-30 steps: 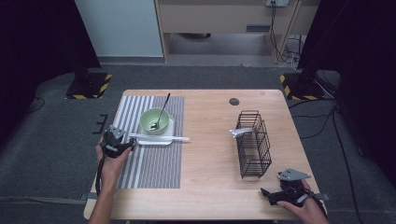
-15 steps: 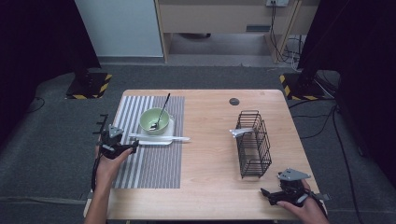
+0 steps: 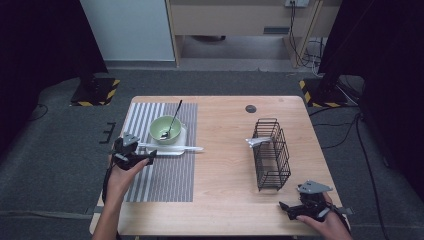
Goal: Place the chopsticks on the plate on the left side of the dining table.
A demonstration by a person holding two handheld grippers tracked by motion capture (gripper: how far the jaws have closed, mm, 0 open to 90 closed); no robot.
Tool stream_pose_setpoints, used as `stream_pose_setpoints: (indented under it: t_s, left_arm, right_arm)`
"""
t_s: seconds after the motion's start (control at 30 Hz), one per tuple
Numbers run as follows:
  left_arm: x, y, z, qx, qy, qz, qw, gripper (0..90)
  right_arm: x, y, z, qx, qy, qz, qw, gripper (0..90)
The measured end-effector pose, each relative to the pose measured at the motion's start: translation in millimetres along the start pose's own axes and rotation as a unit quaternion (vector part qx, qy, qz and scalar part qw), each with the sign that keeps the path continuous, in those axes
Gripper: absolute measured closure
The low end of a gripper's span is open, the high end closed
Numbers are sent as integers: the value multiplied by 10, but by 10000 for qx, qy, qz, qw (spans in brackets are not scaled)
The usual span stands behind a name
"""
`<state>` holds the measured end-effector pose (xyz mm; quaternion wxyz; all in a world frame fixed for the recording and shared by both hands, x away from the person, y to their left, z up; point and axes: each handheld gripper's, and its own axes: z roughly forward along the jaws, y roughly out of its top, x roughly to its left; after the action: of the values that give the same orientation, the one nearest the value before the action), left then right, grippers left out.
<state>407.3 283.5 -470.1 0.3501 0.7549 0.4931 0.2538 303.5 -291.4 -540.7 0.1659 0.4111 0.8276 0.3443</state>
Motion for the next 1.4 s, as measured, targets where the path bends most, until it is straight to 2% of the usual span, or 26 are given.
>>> stream_pose_setpoints:
  t_s: [0.23, 0.47, 0.67, 0.87, 0.93, 1.03, 1.17, 1.27, 1.4]
  left_arm:
    - [-137, 106, -61, -96, -84, 206, 9997, 58]
    - [-285, 179, -73, -91, -129, 448, 9989, 55]
    - [-347, 252, -84, -95, -163, 582, 9981, 53]
    - [-468, 391, -73, -29, -333, 868, 9957, 54]
    - [-546, 449, -44, 57, -391, 1036, 9938, 53]
    - [-609, 498, -54, 44, -460, 1092, 9929, 52]
    - [-758, 605, -97, 18, -588, 1249, 9904, 50]
    - [-841, 687, -101, -26, -578, 1408, 9883, 50]
    - [-915, 776, -96, -65, -563, 1468, 9875, 54]
  right_arm:
    - [0, 0, 0, -1, 0, -2, 10000, 3]
    - [0, 0, 0, 0, 3, 1, 10000, 3]
    - [0, 0, 0, 0, 0, 0, 10000, 3]
    - [0, 0, 0, -2, 1, -3, 10000, 3]
    - [0, 0, 0, -2, 3, 0, 10000, 3]
    - [-1, 1, 1, -1, 4, -1, 10000, 3]
    - [-1, 0, 0, -1, 5, -2, 10000, 3]
    - [0, 0, 0, 0, 3, 0, 10000, 3]
    - [0, 0, 0, -1, 6, 1, 10000, 3]
